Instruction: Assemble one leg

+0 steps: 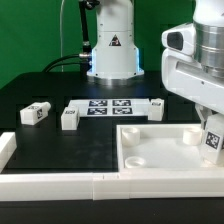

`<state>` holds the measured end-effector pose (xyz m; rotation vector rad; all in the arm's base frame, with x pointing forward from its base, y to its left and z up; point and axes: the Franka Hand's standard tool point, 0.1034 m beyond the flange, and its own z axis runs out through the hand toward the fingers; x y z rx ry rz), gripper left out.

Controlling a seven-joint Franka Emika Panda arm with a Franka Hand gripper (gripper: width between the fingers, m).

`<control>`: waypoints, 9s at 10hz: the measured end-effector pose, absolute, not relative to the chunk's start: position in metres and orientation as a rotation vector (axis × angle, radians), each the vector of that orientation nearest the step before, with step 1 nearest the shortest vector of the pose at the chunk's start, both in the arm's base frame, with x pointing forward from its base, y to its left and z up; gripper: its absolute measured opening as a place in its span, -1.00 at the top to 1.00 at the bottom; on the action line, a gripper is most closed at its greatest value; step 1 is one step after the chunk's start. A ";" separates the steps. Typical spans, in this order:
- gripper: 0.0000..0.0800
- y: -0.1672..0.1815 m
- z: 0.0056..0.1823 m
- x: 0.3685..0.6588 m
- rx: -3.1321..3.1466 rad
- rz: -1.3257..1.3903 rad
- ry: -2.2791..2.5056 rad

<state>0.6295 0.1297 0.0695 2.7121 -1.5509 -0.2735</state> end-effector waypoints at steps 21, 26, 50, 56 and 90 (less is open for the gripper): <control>0.27 0.112 0.070 0.638 3.207 -0.175 0.457; 0.27 0.109 0.068 0.637 3.151 -0.110 -0.767; 0.05 0.122 0.064 0.626 3.235 -0.082 0.423; 0.27 0.118 0.063 0.628 3.231 -0.110 -0.379; 0.29 0.118 0.056 0.640 3.219 0.085 0.167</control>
Offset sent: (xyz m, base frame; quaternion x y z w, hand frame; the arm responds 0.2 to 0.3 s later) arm -0.0065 0.0013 0.0024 0.0025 0.0012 -0.0812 0.9967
